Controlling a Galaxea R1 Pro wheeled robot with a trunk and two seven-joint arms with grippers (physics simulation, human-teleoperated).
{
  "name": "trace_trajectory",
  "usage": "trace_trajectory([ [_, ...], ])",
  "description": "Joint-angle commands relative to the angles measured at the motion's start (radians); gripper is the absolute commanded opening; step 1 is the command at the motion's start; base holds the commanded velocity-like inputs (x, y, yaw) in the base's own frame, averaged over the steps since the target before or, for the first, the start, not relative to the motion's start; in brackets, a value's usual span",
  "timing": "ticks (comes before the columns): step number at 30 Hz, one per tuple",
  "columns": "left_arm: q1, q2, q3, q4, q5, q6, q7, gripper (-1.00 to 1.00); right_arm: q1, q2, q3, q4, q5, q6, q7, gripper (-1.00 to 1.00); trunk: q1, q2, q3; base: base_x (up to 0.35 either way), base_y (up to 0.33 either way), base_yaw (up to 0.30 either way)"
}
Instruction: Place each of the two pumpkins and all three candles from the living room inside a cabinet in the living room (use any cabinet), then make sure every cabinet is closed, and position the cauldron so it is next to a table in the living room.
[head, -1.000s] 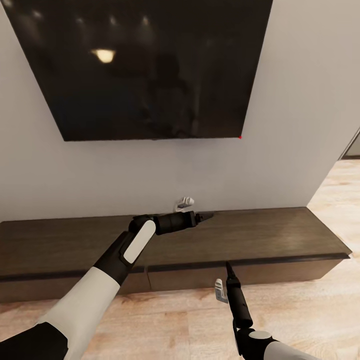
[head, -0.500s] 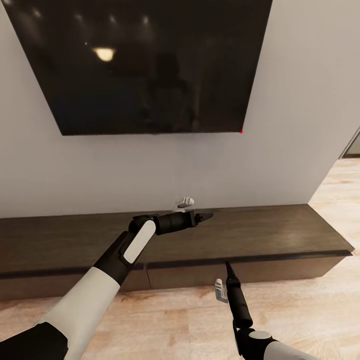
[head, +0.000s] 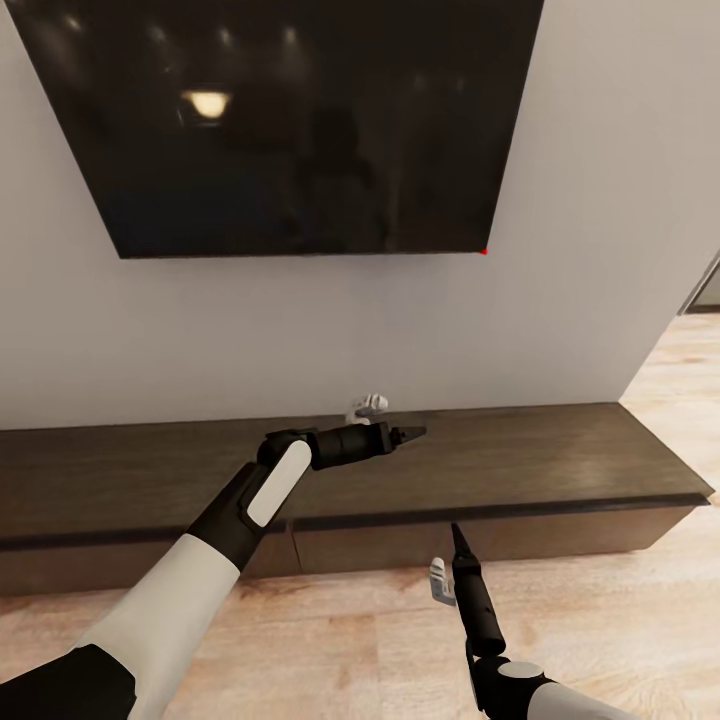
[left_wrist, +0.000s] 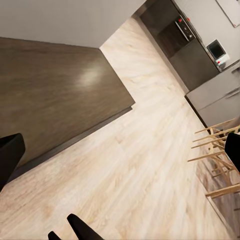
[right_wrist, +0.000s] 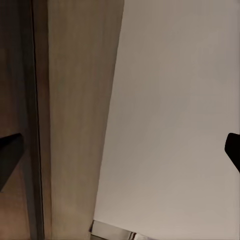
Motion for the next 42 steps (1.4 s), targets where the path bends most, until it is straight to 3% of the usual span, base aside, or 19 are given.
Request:
trace_trajectory([
  [1, 0.000, 0.000, 0.000, 0.000, 0.000, 0.000, 0.000, 1.00, 0.000, 0.000, 0.000, 0.000, 0.000, 0.000, 0.000, 1.00, 0.004, -0.007, -0.003, 0.000, 0.000, 0.000],
  [11, 0.000, 0.000, 0.000, 0.001, 0.000, 0.001, 0.000, 1.00, 0.000, 0.002, 0.001, 0.000, 0.000, -0.047, 0.000, 1.00, 0.042, -0.077, -0.035, 0.000, 0.000, 0.000],
  [42, 0.000, 0.001, 0.000, -0.008, 0.000, 0.002, 0.000, 1.00, 0.005, 0.003, 0.001, -0.001, -0.001, -0.051, -0.006, 1.00, 0.161, -0.294, -0.132, 0.000, 0.000, 0.000],
])
